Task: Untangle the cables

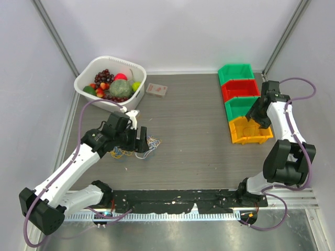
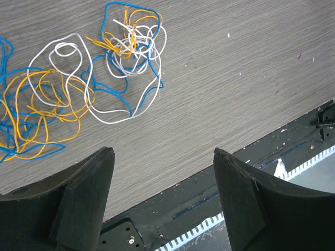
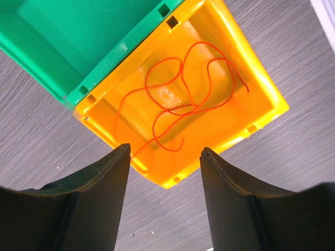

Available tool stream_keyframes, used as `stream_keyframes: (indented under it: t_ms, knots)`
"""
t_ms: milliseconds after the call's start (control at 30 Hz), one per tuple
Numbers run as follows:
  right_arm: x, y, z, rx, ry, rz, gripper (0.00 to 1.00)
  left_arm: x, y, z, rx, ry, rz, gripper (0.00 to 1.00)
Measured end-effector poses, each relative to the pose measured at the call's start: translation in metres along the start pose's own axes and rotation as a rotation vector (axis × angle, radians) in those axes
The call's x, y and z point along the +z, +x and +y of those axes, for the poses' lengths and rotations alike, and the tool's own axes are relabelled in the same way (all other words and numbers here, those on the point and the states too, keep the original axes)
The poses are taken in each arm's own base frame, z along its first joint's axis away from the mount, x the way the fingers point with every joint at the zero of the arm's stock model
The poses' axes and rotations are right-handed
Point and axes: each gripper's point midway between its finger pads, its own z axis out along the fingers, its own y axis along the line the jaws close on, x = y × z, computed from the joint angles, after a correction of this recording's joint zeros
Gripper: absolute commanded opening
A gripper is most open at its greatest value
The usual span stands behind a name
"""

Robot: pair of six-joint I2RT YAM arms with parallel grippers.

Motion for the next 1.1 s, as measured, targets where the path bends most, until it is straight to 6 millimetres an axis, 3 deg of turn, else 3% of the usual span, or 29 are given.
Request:
stream_keyframes:
  t_ms: [200,367,567,667,833,1100]
  knots:
    - [-0.011,-0.004,-0.002,-0.032,-0.003,-0.018,0.62,0.003,0.001,0.000,-0.010,-0.006,0.015,0.81]
    - [-0.014,-0.004,0.005,-0.076,-0.026,-0.018,0.55,0.003,-0.003,0.000,-0.041,-0.008,0.016,0.80]
    - [-0.018,0.017,0.044,-0.166,-0.118,0.006,0.45,0.002,-0.007,0.000,-0.115,0.007,0.006,0.79]
    - [-0.007,0.027,0.058,-0.164,-0.152,-0.001,0.46,0.002,-0.009,0.000,-0.134,0.013,0.003,0.79]
    - [0.019,0.042,0.053,-0.051,-0.143,0.014,0.49,0.002,-0.009,-0.002,-0.152,0.025,0.006,0.79]
    - [0.036,0.032,0.047,0.145,-0.134,-0.022,0.49,0.003,-0.009,-0.001,-0.145,0.022,0.012,0.78]
